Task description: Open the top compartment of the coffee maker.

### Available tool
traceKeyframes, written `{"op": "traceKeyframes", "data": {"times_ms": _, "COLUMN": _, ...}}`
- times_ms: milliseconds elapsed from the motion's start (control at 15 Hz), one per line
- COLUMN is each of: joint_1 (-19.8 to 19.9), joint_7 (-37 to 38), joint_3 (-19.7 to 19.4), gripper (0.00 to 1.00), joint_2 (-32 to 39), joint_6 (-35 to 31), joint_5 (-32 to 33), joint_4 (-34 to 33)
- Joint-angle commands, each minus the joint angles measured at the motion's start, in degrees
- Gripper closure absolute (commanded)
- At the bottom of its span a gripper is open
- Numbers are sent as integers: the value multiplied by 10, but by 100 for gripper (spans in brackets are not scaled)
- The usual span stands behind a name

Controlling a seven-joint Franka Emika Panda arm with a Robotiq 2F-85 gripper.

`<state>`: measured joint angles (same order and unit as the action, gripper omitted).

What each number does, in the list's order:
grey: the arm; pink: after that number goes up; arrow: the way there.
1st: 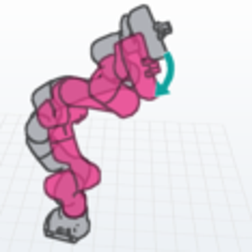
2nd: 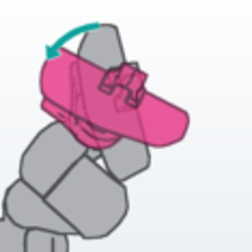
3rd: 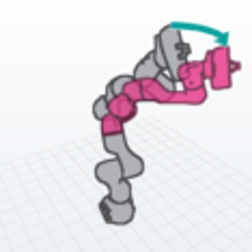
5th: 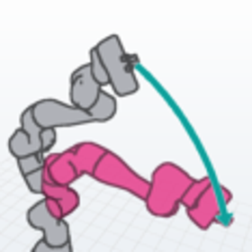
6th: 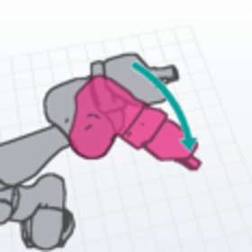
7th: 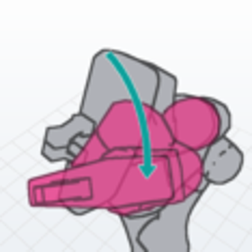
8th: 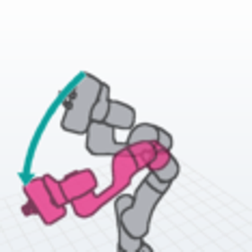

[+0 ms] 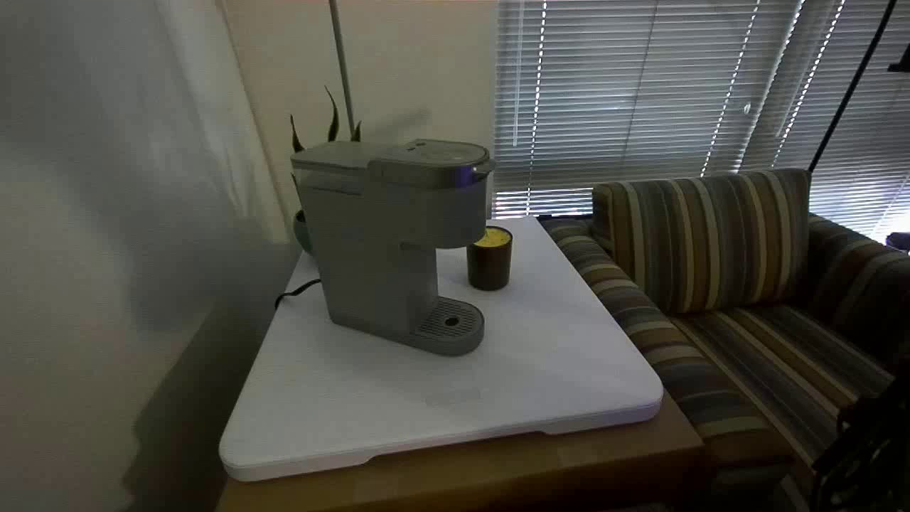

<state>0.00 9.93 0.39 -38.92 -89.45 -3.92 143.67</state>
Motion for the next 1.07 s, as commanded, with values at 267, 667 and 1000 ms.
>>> {"op": "traceKeyframes", "data": {"times_ms": 267, "joint_1": 8, "joint_7": -4, "joint_3": 7, "gripper": 0, "joint_2": 0, "joint_6": 1, "joint_5": -3, "joint_4": -1}}
{"op": "traceKeyframes", "data": {"times_ms": 667, "joint_1": 7, "joint_7": -4, "joint_3": 10, "gripper": 0, "joint_2": 10, "joint_6": -13, "joint_5": -4, "joint_4": -2}}
{"op": "traceKeyframes", "data": {"times_ms": 1000, "joint_1": 13, "joint_7": 25, "joint_3": 21, "gripper": 0, "joint_2": 64, "joint_6": -69, "joint_5": -4, "joint_4": -10}}
